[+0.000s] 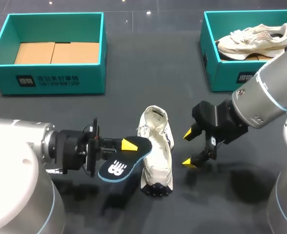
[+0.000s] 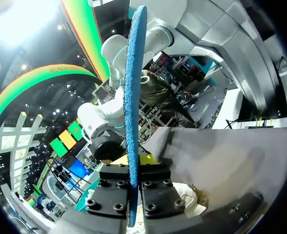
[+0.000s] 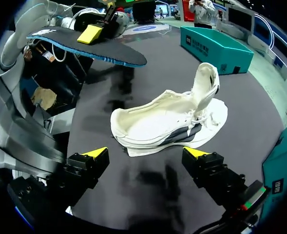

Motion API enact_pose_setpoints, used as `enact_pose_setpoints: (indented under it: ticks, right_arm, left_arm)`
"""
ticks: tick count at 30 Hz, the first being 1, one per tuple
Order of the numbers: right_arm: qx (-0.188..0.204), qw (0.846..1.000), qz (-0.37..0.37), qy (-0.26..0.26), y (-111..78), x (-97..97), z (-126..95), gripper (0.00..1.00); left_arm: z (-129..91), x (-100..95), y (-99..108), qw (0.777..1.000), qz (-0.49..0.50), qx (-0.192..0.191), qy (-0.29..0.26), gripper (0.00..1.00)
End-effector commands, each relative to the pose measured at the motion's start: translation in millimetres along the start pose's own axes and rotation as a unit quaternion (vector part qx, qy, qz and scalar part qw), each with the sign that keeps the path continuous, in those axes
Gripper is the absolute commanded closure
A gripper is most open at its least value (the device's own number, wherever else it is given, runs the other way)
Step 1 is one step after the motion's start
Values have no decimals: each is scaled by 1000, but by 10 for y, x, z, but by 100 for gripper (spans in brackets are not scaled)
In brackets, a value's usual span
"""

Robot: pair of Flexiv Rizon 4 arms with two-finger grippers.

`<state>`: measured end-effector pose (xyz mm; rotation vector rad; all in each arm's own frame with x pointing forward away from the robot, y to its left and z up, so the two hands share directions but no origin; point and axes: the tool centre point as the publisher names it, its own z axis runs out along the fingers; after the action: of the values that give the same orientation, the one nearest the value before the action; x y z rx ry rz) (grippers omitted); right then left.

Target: Take the shoe out of the shoebox, open the shoe tongue, remove and reinsert the insole, then place the shoe into the shoebox

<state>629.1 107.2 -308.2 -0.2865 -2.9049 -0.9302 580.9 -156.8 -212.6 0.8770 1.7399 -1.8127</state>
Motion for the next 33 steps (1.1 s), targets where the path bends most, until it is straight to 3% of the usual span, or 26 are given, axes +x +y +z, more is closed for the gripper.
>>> enact_pose_setpoints:
  ticks: [1, 9, 12, 20, 33]
  right_arm:
    - [26, 999, -7, -19, 64, 60, 37, 0]
    - [26, 999, -7, -19, 64, 60, 37, 0]
    - [44, 998, -35, -21, 138, 67, 124, 0]
    - [87, 995, -40, -19, 94, 133, 309, 0]
    - [78, 995, -55, -21, -17, 98, 462, 0]
  left_arm:
    - [-26, -29, 23, 1000, 0, 3, 6, 100]
    - [-26, -29, 23, 1000, 0, 3, 6, 100]
    - [46, 11, 128, 999, -24, 24, -3, 100]
    - [136, 90, 197, 997, -55, 54, -24, 100]
    - [249, 239, 197, 994, -97, 49, -21, 100]
